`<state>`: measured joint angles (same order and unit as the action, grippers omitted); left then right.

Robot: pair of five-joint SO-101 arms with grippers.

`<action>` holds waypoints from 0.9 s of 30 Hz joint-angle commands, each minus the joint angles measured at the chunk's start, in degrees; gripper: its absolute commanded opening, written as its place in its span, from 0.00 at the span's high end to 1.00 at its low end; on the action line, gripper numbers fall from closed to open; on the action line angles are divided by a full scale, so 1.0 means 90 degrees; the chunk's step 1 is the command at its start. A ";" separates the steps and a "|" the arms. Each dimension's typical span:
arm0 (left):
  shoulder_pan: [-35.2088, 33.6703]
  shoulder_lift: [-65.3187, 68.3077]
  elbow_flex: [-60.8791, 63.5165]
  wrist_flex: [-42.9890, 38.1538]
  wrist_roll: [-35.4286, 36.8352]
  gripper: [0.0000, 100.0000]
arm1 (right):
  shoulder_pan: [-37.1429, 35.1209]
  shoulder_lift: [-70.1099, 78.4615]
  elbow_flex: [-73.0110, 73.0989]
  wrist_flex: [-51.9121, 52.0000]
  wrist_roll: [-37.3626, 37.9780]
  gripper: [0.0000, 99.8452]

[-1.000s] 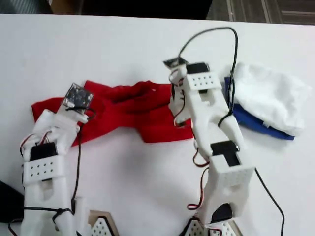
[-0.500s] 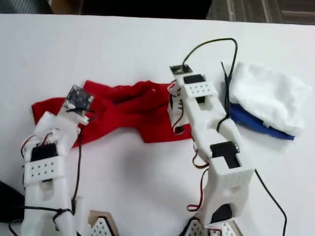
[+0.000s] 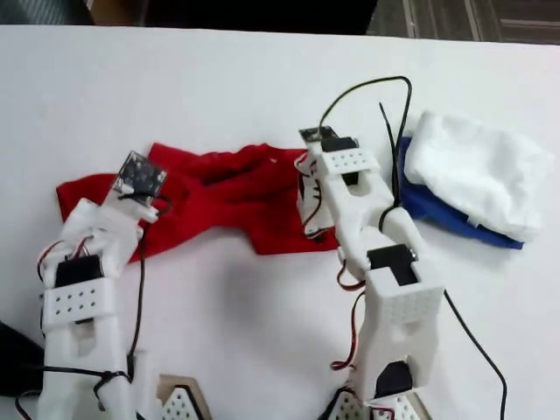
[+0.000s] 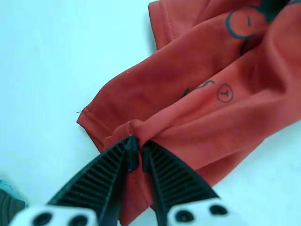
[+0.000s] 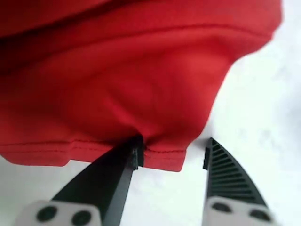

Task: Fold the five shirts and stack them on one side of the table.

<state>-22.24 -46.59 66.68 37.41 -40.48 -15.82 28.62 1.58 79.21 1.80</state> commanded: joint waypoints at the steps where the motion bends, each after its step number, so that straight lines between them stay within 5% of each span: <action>1: 0.0049 -0.0137 -0.0083 -0.0059 0.0059 0.97 | -0.0015 0.0122 0.0049 0.0259 0.0029 0.80; 5: 0.0049 -0.0137 -0.0083 -0.0059 0.0068 0.97 | 0.0024 0.0054 0.0029 0.0249 0.0430 1.00; 16: 0.0049 -0.0098 0.0249 -0.0010 0.0039 0.97 | 0.0288 -0.0913 -0.0430 0.0239 0.0742 0.98; 22: 0.0049 -0.0137 0.0786 0.0029 0.0078 0.97 | 0.0816 -0.2017 -0.0547 0.0327 0.1641 0.98; 27: 0.0049 -0.0147 -0.0024 0.1074 0.0088 0.97 | 0.1216 -0.2125 -0.0557 -0.0171 0.1680 0.98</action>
<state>-22.15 -46.68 72.84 41.45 -40.48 -6.77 13.41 -1.23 80.09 16.48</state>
